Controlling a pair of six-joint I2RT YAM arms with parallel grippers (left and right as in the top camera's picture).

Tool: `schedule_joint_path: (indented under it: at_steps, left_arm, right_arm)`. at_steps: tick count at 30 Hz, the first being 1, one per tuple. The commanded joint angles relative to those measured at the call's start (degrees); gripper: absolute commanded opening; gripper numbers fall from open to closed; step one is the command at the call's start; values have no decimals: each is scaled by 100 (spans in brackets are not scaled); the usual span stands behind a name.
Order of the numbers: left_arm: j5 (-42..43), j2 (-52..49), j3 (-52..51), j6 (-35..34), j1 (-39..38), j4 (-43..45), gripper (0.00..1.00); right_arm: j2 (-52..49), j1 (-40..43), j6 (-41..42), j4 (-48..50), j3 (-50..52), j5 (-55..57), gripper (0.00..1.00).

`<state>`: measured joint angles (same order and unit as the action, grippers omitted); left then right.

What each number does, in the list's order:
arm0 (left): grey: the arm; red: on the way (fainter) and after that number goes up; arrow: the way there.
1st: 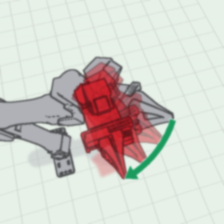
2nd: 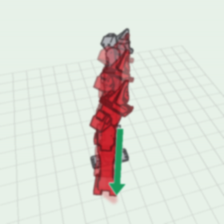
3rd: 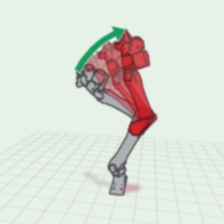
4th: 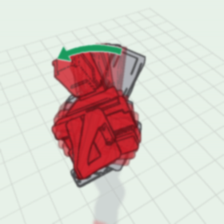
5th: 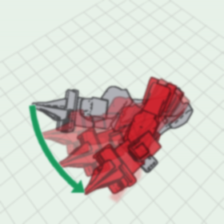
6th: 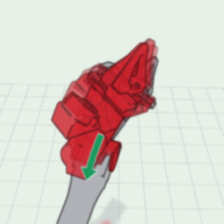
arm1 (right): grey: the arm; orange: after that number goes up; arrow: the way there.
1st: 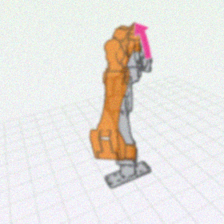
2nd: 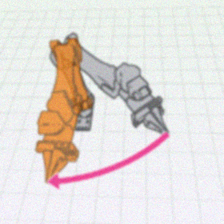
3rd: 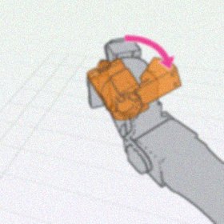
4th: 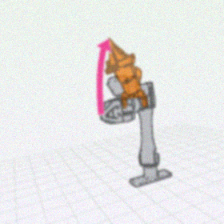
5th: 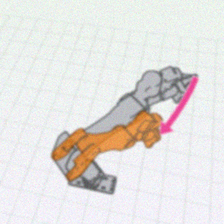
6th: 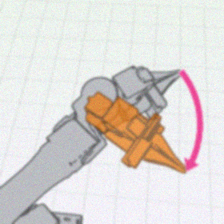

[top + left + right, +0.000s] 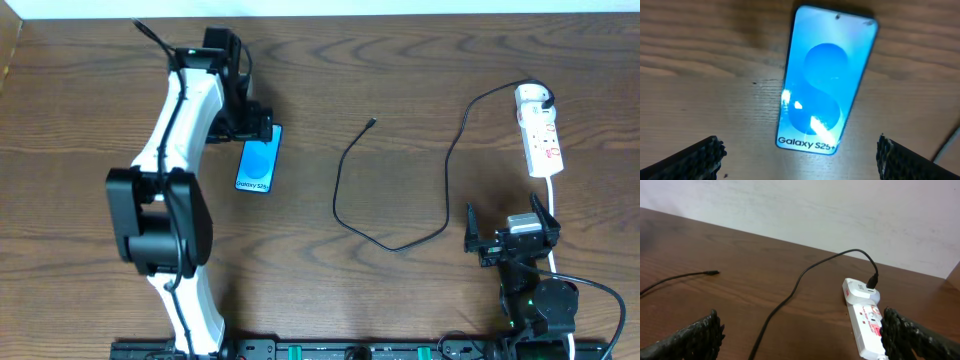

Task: Plug charger to phone and switch on socket
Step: 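Lower the open left gripper down over the phone's lower end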

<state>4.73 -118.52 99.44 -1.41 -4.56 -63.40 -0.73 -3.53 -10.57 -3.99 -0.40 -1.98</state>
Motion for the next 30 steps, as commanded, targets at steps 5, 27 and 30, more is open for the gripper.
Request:
schedule_joint_path:
  at_steps: [5, 27, 30]
  left_arm:
    - [-96, -382, -24, -365, -68, 37, 99]
    - [-273, -675, -332, -468, -271, 485, 99]
    - [-286, -675, -490, -424, -278, 649, 99]
  right_arm:
    - [20, -44, 66, -13, 9, -55, 99]
    - [20, -44, 66, -13, 9, -52, 99]
    - [20, -44, 68, -13, 9, -55, 99]
